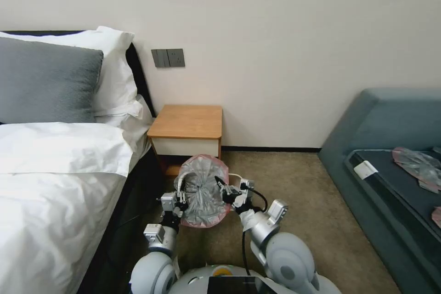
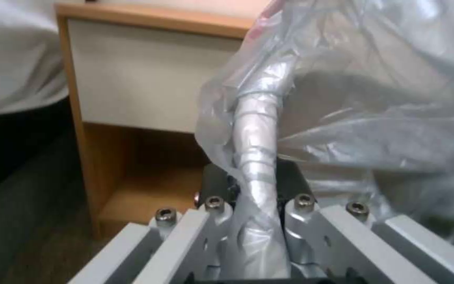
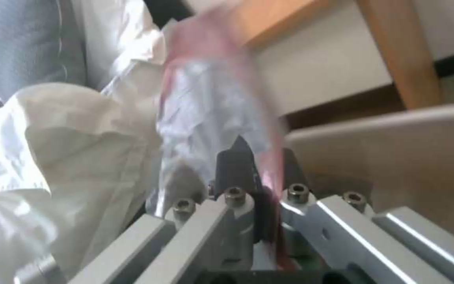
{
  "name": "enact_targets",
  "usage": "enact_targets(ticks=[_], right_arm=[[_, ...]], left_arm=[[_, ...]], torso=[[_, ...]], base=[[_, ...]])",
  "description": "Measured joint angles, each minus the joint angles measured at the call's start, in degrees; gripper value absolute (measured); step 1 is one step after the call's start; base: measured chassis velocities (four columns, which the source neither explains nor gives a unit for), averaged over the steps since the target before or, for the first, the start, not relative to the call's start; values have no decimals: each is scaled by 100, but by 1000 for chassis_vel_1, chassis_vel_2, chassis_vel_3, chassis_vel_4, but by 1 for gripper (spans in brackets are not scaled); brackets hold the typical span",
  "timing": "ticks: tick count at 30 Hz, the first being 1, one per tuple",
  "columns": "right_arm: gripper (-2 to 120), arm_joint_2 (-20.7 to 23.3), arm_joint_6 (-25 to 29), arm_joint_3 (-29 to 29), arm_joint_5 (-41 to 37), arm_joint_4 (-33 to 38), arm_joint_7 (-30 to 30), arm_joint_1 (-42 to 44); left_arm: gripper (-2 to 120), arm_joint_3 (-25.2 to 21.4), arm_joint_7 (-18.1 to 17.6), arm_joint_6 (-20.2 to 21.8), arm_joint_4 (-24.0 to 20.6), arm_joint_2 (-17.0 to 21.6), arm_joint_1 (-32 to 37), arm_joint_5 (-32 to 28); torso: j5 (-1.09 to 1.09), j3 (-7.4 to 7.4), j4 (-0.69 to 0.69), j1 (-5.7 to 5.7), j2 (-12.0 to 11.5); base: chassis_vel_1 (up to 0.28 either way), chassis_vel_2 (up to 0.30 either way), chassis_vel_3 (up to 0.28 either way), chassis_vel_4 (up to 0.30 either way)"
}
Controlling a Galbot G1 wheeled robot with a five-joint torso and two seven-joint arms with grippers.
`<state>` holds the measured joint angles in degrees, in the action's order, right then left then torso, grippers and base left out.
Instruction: Pick up the garbage bag from the table and place it over the trash can.
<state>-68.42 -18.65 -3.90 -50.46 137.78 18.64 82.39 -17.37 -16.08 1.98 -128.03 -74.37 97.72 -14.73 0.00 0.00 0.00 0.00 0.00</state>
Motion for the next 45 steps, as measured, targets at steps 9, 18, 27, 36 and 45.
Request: enact_targets(ticks=[9,18,27,36,45], right_arm=[[0,157,-74,-812,-444,-57,-51,-288],[0,292,-178,-1435,-717,-316,-73,-394],[0,405,-740,-1993,-1424,-441,42,-401],[0,494,-1428,-2555,-2332,-586,-143,-257],[0,542,-1591,-2554,-2446,-924,-381,-397]], left_arm=[[6,4,-85,76,-5,11,-18,-314],[6,-13,-15,84,-13,-1,-30,-417],[6,27,203,36,-33,-1,-42,-421],[6,-49,468,-58,-90,-13,-47,-624],[6,-119,770,-64,-94,-17,-72,-812]], torso=[[0,0,0,0,0],[1,0,0,0,0],[0,0,0,0,0],[0,0,-1,0,0],[0,0,0,0,0]], base=[[0,0,0,0],[0,0,0,0],[0,0,0,0],[0,0,0,0],[0,0,0,0]])
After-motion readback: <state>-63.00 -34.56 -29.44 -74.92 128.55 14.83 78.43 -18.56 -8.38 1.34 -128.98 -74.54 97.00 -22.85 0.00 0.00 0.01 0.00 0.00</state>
